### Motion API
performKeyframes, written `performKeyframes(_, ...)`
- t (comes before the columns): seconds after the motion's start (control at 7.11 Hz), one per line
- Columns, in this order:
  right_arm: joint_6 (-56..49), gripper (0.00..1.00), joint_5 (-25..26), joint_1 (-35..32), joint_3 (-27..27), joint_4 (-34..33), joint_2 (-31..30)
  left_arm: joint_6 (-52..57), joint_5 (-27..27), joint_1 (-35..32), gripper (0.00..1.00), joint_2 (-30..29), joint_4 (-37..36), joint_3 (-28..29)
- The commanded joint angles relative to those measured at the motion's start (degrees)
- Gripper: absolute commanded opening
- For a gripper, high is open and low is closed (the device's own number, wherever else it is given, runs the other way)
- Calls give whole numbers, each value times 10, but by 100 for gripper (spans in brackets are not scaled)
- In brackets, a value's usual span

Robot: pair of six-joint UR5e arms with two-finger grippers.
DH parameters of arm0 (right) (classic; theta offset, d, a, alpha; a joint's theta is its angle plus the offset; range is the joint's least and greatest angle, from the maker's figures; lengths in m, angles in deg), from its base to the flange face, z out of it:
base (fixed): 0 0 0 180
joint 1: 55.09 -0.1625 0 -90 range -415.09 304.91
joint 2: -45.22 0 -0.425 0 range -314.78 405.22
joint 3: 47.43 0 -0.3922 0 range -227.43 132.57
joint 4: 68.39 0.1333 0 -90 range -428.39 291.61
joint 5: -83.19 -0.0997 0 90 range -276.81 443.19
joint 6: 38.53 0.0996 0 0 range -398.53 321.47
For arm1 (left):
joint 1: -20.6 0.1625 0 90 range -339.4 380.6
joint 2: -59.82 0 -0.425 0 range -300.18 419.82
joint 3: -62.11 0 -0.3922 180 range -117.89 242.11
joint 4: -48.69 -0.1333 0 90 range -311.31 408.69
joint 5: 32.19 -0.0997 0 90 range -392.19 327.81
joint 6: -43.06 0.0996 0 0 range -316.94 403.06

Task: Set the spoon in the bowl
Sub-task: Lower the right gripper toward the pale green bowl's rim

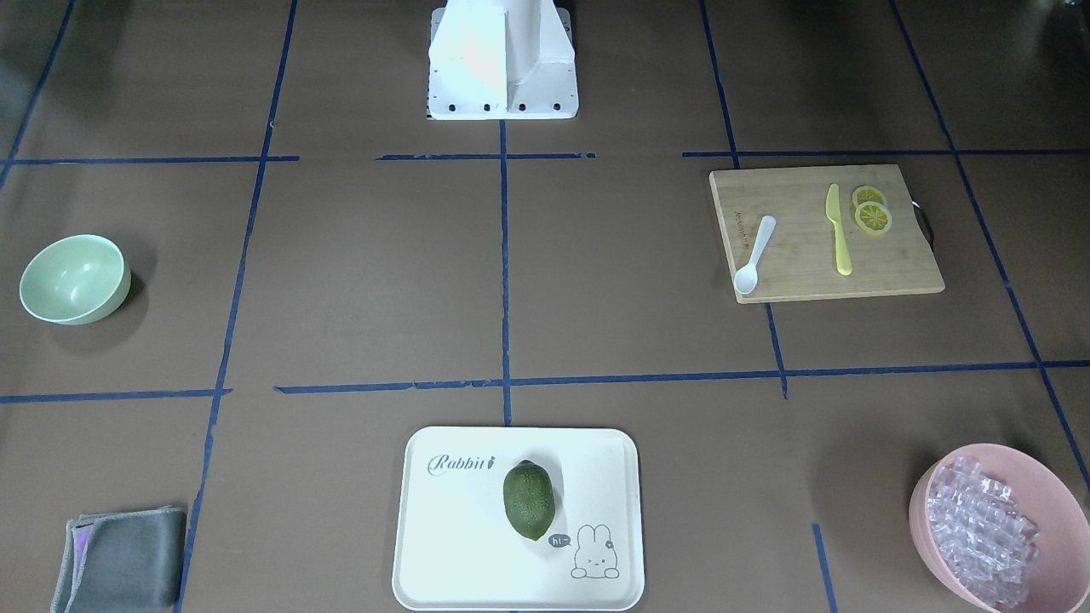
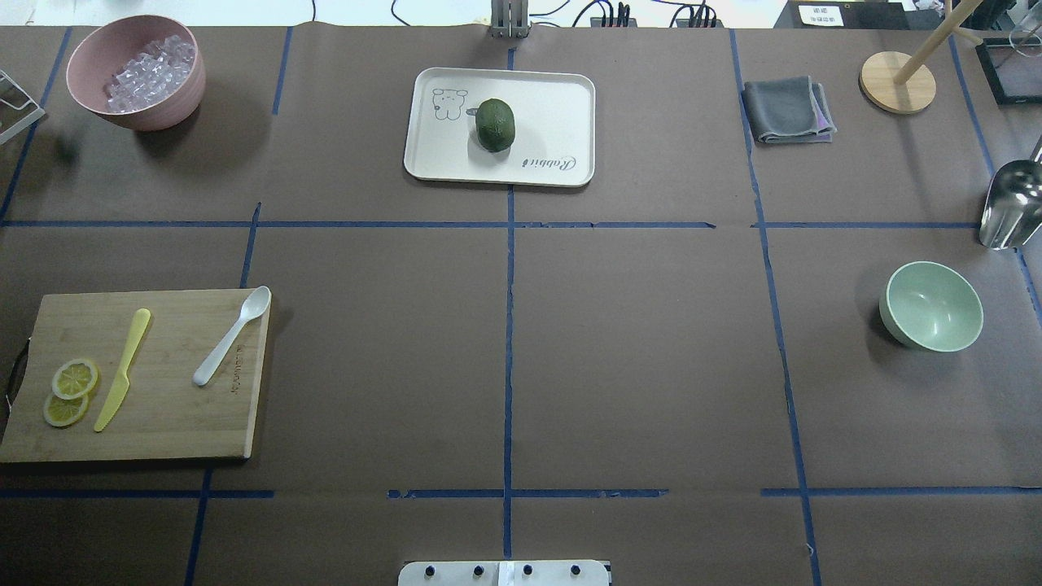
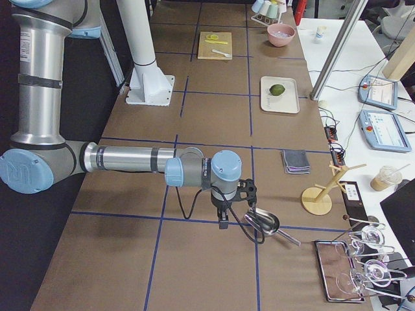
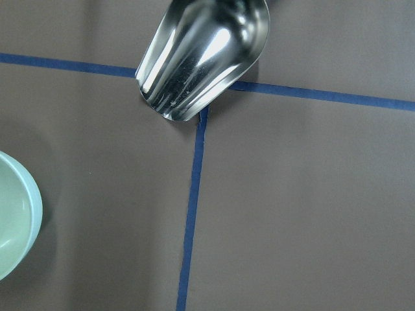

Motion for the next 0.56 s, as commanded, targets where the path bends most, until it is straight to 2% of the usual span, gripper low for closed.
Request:
performKeyframes(0.0,-1,100,-6,0,-2,0,0,0,-3,0,100,-1,0,-1)
performKeyframes(0.14,0,100,-7,0,7,1,-2,0,-3,0,100,-1,0,-2)
performKeyframes(0.28,8,100,-39,0,16,1,-2,-1,-4,0,100,-1,0,-3)
performKeyframes(0.42,46,100,-55,2,18,29,4,-1,-4,0,100,-1,0,-4)
